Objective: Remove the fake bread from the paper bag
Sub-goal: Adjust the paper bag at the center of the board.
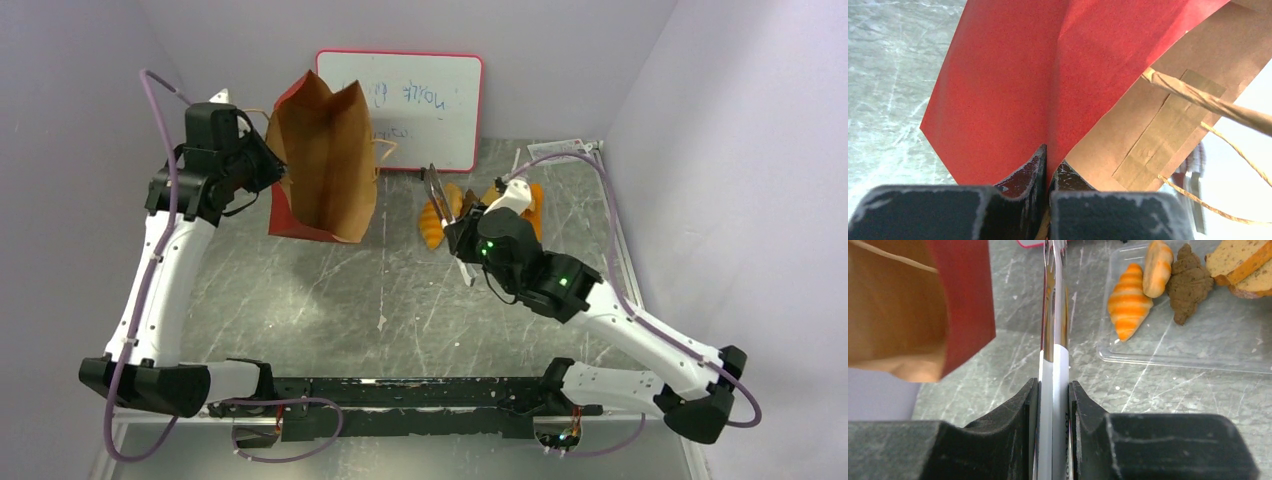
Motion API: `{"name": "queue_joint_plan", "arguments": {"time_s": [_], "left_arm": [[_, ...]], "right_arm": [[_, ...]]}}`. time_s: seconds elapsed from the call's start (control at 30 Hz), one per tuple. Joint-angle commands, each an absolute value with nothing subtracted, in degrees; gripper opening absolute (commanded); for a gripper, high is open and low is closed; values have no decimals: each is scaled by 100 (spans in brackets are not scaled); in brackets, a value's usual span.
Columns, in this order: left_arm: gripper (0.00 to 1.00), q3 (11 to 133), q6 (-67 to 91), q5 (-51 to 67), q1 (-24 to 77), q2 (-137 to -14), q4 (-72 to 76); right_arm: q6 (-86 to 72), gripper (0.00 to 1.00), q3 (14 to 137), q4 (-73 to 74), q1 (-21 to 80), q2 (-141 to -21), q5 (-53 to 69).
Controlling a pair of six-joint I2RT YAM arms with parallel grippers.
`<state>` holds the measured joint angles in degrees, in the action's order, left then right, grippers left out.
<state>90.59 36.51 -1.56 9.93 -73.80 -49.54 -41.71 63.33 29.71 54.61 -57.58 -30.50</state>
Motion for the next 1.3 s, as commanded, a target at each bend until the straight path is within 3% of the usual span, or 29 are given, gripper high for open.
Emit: {"name": "queue_joint_plan", "arguments": {"time_s": [0.0,0.33,0.43,0.93,1.27], "left_arm": [[7,9188,4114,518,646,-6975,-4803],[7,6876,5659,2807,-174,-5930,-2863],[7,6676,5838,3267,-256,-5895,-2480],[7,5367,6415,3941,-465,-5685,-1695],[7,5184,6529,3738,-535,-5547,-2069]], "right_arm": [[-3960,21,6151,2250,5482,-6070,-3311],[-3535,20,5864,1006,5475,-7253,-3225],[-3436,20,5845,660,5468,-7608,-3175],[-3431,20,6008,-478,5488,-9302,-3104],[-3623,20,6246,-661,5563,-10093,-3212]]}}
